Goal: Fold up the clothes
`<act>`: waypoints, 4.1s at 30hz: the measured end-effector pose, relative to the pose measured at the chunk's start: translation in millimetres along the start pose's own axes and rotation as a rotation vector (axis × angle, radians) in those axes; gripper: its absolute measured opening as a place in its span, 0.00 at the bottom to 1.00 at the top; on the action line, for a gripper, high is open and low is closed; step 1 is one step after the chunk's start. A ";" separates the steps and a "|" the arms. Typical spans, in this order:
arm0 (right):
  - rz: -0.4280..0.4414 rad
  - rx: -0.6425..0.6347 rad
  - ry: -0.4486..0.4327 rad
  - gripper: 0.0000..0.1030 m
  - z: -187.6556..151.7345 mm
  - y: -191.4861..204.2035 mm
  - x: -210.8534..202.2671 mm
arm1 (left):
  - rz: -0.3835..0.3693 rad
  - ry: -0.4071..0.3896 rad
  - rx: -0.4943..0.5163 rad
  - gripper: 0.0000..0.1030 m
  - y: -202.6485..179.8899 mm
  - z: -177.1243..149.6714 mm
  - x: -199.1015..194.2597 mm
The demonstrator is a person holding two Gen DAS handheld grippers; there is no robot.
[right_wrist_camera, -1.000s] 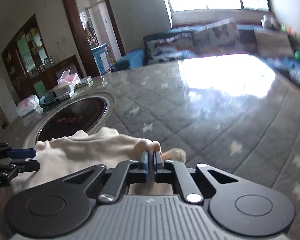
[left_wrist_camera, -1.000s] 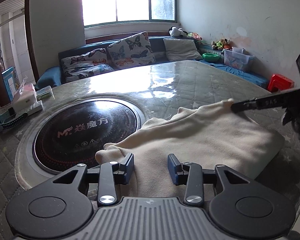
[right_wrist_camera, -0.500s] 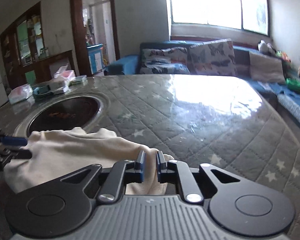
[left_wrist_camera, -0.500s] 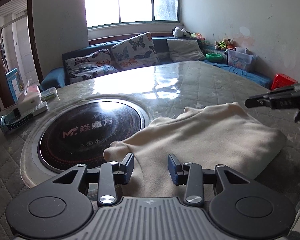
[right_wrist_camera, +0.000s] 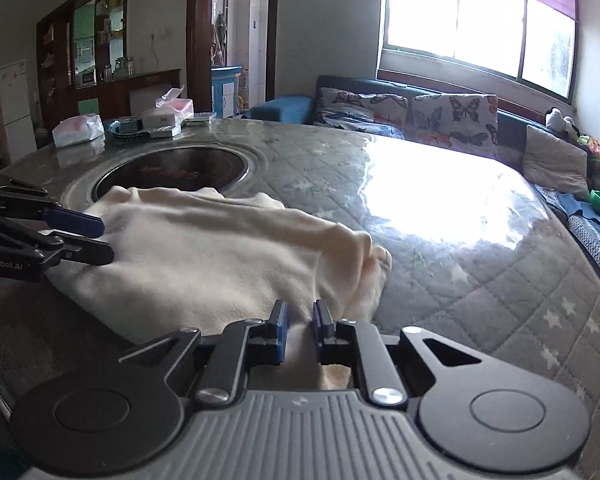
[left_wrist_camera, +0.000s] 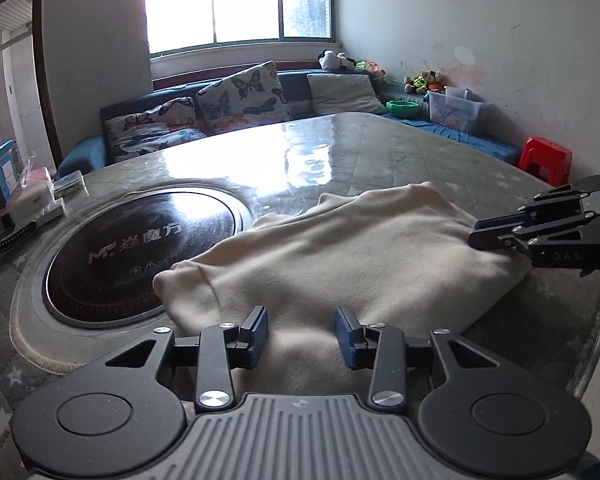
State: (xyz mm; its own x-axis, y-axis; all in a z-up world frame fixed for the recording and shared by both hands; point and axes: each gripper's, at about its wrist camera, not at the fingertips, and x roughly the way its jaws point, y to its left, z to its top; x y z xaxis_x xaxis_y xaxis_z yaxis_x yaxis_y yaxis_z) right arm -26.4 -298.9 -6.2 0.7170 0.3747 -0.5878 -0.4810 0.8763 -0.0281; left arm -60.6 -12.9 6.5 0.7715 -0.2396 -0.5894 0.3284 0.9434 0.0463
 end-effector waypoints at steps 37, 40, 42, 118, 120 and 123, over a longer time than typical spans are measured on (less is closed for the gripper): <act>0.206 -0.201 -0.001 0.15 10.8 65.7 7.3 | -0.033 -0.019 -0.073 0.39 0.2 -3.5 -12.5; 0.210 -0.205 -0.002 0.16 15.7 63.9 5.0 | -0.022 -0.035 -0.095 0.39 7.9 2.2 -14.1; 0.217 -0.196 -0.002 0.18 19.5 61.7 5.1 | 0.002 -0.036 -0.104 0.39 14.5 5.7 -11.3; 0.150 -0.261 0.032 1.00 51.8 111.4 51.8 | 0.154 0.094 -0.323 0.67 83.9 22.2 15.1; 0.159 -0.272 0.006 1.00 55.3 118.0 47.7 | 0.161 0.090 -0.328 0.67 86.7 21.9 11.9; 0.169 -0.287 -0.019 1.00 61.1 129.9 48.0 | 0.167 0.083 -0.342 0.67 90.9 21.5 7.0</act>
State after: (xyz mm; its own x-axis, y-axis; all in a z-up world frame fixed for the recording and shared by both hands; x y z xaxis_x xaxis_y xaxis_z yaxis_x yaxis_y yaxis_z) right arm -23.6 -148.6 11.4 0.6231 0.5150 -0.5886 -0.7141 0.6816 -0.1596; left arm -13.6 66.3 23.9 0.7478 -0.0702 -0.6602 -0.0095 0.9932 -0.1163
